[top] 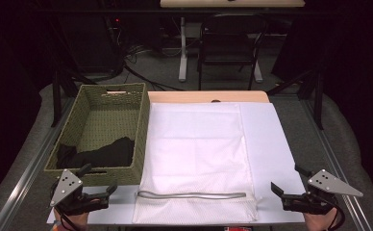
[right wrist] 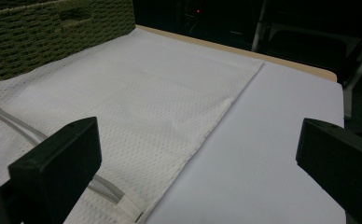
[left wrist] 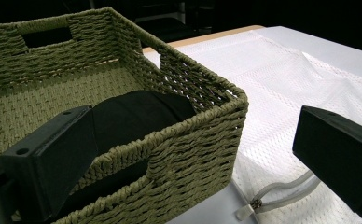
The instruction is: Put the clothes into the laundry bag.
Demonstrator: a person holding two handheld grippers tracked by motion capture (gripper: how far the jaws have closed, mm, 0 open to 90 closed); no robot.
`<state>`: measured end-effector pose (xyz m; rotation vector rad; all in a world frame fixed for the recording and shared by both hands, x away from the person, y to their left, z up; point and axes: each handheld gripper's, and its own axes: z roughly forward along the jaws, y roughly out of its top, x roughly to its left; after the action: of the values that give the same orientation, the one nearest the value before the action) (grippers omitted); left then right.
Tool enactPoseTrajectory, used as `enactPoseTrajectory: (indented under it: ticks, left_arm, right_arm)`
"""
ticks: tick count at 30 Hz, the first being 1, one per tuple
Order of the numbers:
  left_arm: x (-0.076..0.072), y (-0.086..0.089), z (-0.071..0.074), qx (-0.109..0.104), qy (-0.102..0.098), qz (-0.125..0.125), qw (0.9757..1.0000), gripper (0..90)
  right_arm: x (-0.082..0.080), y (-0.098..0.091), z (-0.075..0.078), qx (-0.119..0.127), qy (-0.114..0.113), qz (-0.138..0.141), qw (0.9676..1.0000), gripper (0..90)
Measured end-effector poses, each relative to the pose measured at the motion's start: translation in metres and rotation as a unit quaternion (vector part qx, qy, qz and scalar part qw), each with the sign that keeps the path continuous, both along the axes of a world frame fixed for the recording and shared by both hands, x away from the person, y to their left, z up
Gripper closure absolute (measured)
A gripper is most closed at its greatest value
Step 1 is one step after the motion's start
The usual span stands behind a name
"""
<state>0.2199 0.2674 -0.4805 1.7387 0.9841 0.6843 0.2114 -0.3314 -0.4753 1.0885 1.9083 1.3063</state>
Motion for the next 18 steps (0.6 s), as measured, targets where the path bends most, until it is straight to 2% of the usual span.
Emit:
enactPoseTrajectory:
  ticks: [1,13,18]
  left_arm:
    - [0.0,-0.001,0.0,-0.002,-0.001,-0.001,1.0,0.0]
    - [0.0,-0.001,0.0,0.007,0.005,-0.004,1.0,0.0]
    - [0.001,-0.002,-0.001,0.006,0.006,-0.004,1.0,0.0]
  right_arm:
    - [0.0,0.001,0.0,-0.001,0.006,0.0,1.0,0.0]
    - [0.003,0.009,0.002,-0.015,0.013,0.013,0.9997,0.0]
    - [0.007,0.015,0.002,-0.022,0.023,0.024,0.9992,0.0]
